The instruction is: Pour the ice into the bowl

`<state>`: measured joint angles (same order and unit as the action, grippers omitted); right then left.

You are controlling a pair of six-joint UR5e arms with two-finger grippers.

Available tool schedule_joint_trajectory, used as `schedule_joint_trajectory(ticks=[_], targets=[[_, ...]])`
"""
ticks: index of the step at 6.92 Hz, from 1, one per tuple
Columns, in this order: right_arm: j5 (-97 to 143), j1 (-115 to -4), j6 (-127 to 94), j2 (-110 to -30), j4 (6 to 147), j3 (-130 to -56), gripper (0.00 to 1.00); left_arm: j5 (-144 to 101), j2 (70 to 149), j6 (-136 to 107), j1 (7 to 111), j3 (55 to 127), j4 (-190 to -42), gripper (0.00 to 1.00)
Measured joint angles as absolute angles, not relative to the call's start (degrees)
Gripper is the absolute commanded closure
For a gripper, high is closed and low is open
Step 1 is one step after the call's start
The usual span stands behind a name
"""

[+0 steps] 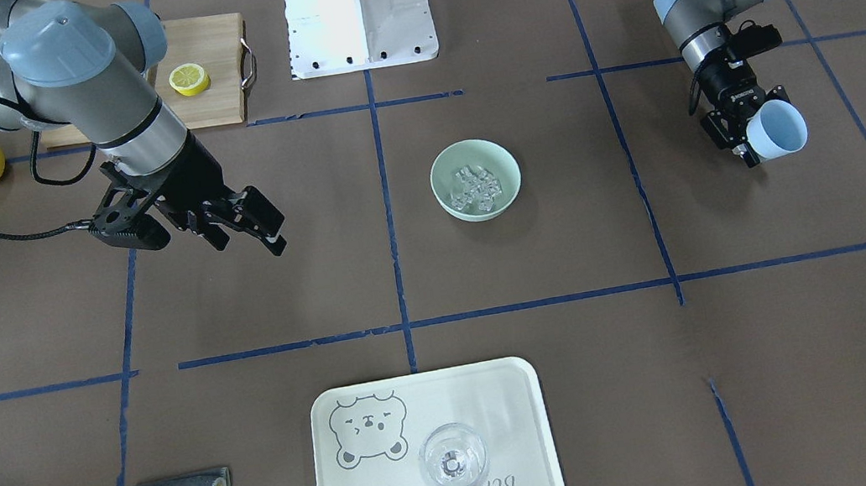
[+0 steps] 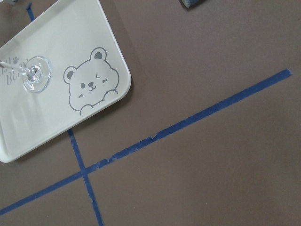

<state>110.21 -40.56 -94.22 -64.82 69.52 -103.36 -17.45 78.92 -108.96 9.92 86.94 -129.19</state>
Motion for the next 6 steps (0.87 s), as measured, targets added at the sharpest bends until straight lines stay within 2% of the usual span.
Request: schedule_joint_trajectory(ticks=[4, 6], targets=[[110.1, -40.6, -94.2, -64.7, 69.5, -103.4, 0.00, -19.0, 78.6, -108.0, 9.7, 87.3, -129.1, 0.00], [110.0, -40.6, -94.4, -64.6, 69.5, -104.0, 0.00, -22.1, 76.7, -105.7, 9.3, 89.9, -129.3, 0.00]])
